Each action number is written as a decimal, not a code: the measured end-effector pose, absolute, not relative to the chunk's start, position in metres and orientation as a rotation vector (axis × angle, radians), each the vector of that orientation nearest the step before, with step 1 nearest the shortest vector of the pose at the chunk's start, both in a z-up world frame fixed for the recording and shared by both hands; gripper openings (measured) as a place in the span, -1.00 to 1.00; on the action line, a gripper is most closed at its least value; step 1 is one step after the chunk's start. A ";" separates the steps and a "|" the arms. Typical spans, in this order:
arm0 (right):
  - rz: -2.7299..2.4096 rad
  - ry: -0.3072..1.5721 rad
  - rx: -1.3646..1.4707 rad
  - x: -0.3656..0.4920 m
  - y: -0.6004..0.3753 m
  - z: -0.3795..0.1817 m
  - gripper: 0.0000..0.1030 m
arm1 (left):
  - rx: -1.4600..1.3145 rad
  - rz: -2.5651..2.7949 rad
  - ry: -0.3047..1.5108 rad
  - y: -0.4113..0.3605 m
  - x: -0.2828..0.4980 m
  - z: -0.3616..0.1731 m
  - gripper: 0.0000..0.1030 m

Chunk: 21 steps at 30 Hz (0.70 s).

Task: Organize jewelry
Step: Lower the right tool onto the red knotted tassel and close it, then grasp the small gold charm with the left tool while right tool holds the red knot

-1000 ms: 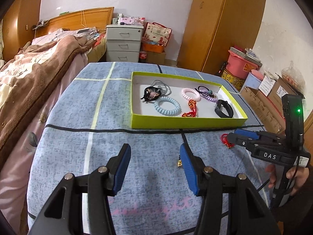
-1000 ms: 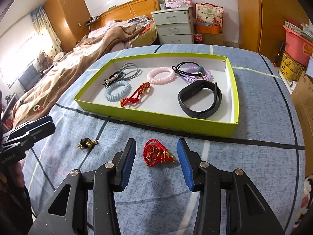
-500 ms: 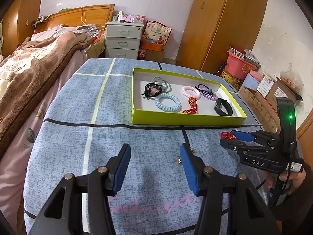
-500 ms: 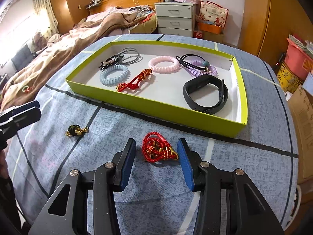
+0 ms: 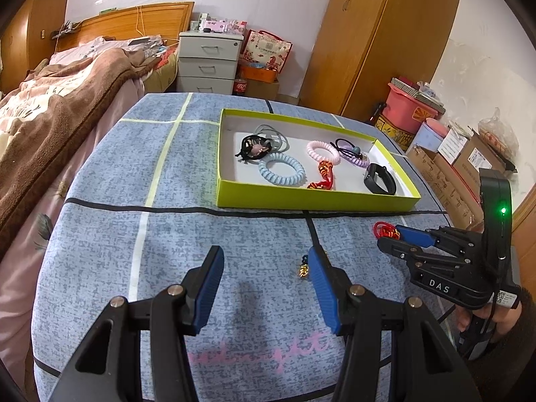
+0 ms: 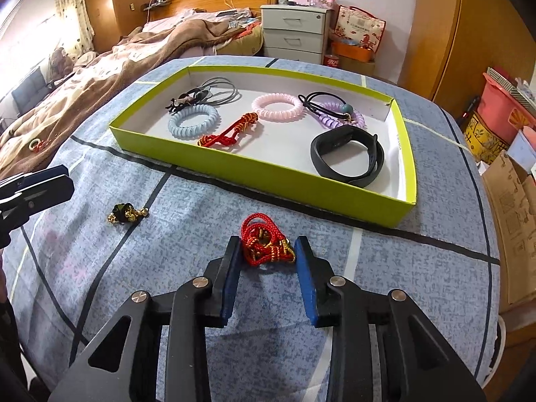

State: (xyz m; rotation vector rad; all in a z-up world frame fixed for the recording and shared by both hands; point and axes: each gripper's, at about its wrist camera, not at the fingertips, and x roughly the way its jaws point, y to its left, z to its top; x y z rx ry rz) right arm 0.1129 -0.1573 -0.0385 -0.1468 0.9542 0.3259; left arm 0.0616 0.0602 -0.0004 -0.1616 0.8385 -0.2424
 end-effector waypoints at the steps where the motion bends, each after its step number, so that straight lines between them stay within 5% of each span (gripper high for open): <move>1: 0.322 0.953 -0.145 0.113 -0.158 -0.038 -0.46 | -0.160 -0.243 0.837 0.060 0.062 0.000 0.06; 21: 0.329 0.859 0.012 0.083 -0.183 -0.006 -0.57 | 0.026 -0.291 0.891 0.009 0.075 -0.019 0.06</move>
